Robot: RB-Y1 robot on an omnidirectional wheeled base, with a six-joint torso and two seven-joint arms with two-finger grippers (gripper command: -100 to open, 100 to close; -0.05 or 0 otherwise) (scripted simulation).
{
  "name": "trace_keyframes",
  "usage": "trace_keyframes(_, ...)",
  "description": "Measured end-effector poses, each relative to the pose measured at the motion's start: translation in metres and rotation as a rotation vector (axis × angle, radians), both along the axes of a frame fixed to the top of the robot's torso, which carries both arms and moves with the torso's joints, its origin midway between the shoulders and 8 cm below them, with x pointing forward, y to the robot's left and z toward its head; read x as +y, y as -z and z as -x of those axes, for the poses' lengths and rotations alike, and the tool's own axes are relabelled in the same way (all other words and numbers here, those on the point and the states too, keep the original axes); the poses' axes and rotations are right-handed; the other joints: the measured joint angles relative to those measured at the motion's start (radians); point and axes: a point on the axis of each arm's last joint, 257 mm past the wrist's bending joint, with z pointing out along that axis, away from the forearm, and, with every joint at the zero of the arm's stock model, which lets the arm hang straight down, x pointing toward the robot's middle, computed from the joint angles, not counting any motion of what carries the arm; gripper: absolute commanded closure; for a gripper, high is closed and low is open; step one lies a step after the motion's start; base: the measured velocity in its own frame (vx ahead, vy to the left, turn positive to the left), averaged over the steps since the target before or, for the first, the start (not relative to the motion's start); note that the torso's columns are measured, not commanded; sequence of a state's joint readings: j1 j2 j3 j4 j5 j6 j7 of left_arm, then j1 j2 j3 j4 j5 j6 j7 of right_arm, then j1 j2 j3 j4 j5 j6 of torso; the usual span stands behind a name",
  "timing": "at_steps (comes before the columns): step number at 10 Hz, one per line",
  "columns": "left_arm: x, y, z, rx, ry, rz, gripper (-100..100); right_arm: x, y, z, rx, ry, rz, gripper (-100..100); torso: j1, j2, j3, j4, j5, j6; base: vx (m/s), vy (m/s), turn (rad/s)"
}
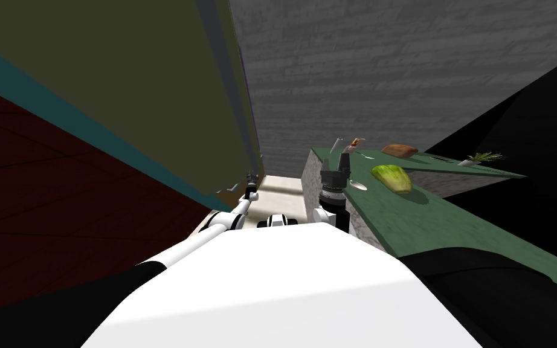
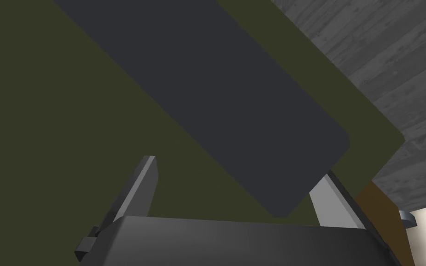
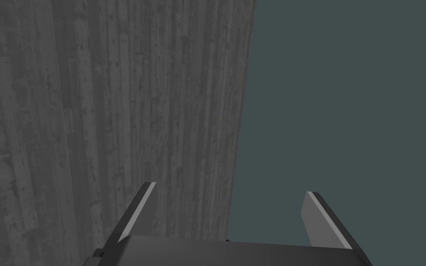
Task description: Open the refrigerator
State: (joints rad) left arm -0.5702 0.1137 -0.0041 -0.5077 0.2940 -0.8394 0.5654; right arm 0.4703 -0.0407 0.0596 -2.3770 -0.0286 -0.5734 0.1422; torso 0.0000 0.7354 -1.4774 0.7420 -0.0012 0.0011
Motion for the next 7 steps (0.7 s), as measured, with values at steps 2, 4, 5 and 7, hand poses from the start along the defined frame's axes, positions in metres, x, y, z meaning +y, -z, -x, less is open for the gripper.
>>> trace_keyframes(2, 0.0, -0.003, -0.004, -0.001, -0.001, 0.0, 100, 0.0, 0.0, 0.0, 0.0, 0.0, 0.0, 0, -0.002, 0.006, 0.004, -0.002, 0.0, 0.0, 0.005, 0.002, -0.019)
trace_keyframes(4, -0.001, 0.004, 0.002, 0.001, 0.001, -0.001, 100, 0.0, 0.0, 0.0, 0.0, 0.0, 0.0, 0, -0.002, 0.014, 0.008, 0.002, -0.001, -0.003, -0.03, -0.014, -0.004)
trace_keyframes(5, -0.001, 0.006, 0.005, -0.003, 0.001, -0.001, 100, 0.0, 0.0, 0.0, 0.0, 0.0, 0.0, 0, -0.002, 0.014, 0.009, 0.002, 0.0, -0.003, -0.022, -0.009, -0.005)
trace_keyframes(7, -0.008, 0.009, 0.003, 0.007, 0.019, -0.003, 100, 0.0, 0.0, 0.0, 0.0, 0.0, 0.0, 0, 0.002, 0.012, 0.007, 0.001, 0.001, 0.002, -0.134, 0.117, -0.098)
